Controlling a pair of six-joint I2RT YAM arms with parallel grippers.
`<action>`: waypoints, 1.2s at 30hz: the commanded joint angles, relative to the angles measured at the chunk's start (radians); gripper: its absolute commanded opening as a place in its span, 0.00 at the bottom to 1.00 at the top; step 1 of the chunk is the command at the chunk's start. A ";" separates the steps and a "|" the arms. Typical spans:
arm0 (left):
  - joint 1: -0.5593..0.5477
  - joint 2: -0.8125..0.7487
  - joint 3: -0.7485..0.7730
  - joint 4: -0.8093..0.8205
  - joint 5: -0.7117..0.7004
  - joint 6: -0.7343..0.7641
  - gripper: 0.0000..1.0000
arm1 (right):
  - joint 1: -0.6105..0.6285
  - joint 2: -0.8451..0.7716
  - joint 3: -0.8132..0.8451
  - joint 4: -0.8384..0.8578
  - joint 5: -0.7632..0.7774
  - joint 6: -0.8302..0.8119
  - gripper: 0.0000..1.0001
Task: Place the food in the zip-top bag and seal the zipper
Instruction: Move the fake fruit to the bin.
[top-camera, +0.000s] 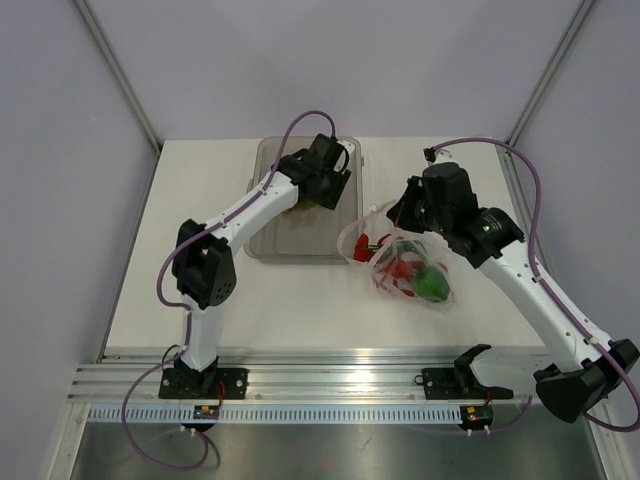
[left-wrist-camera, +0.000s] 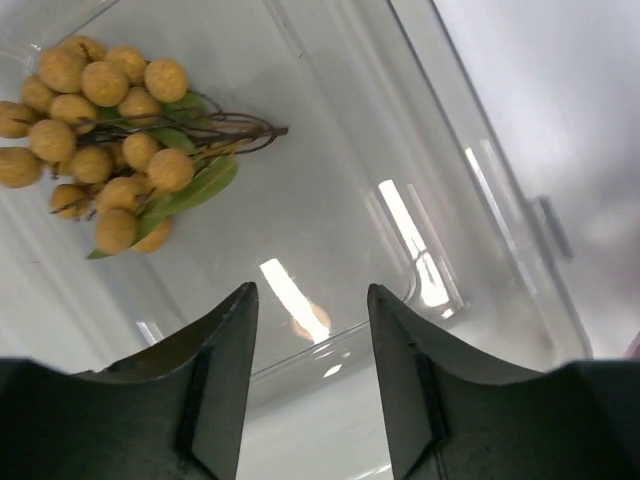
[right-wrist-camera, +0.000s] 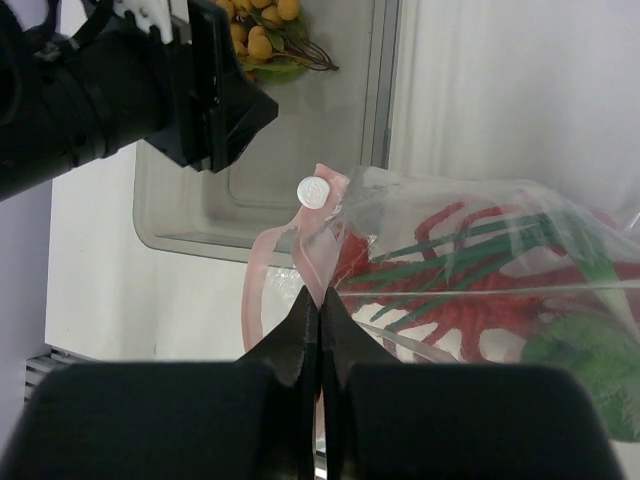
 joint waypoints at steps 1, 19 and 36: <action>0.018 0.104 0.074 -0.015 -0.055 -0.150 0.46 | -0.002 -0.039 0.010 0.005 0.041 -0.017 0.00; 0.103 0.313 0.172 0.112 -0.115 -0.618 0.58 | 0.000 -0.036 0.039 -0.030 0.081 -0.077 0.00; 0.148 0.407 0.206 0.186 -0.132 -0.739 0.37 | 0.000 -0.010 0.039 -0.024 0.074 -0.100 0.00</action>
